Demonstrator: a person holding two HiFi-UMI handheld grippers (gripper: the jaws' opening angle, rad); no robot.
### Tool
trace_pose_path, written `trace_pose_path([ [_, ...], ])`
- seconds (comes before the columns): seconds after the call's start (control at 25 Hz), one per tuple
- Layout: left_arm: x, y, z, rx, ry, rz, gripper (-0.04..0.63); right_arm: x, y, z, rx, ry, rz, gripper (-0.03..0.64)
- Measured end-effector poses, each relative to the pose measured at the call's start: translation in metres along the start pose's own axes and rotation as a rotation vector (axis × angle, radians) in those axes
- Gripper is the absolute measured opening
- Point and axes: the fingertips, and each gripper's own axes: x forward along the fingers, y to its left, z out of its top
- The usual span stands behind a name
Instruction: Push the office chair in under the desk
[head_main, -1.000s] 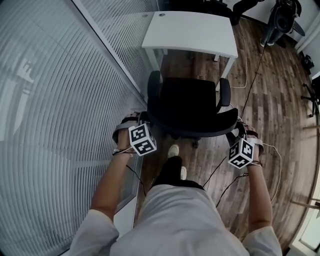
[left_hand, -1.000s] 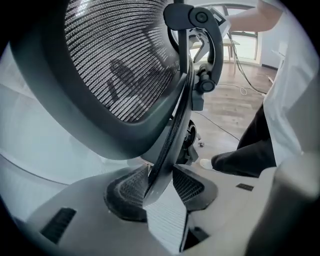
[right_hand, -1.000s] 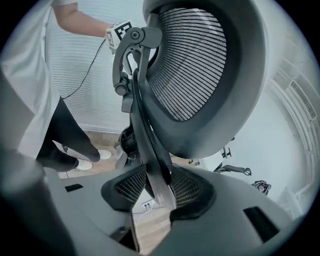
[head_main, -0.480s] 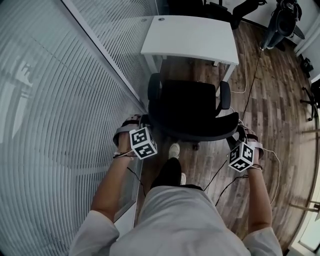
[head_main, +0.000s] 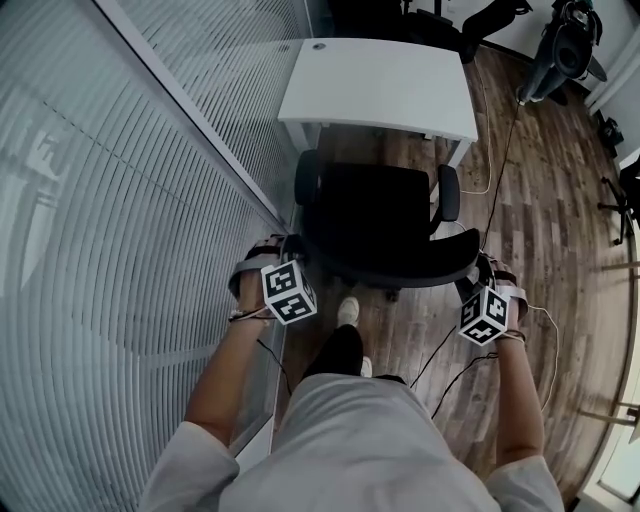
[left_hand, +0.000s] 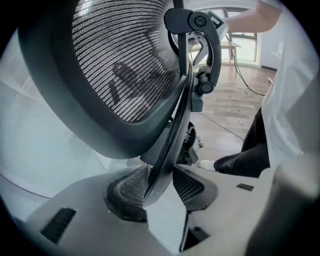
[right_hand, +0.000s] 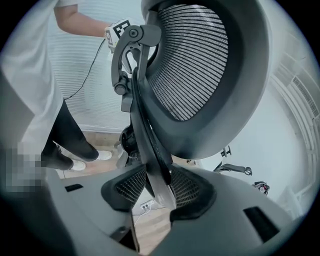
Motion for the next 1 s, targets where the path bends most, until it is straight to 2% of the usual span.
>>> trace_pose_path([
  [1.0, 0.052, 0.096, 0.001, 0.035, -0.03, -0.01, 0.161, 0.063, -0.071, 0.026, 0.039, 0.032, 0.002, 0.166],
])
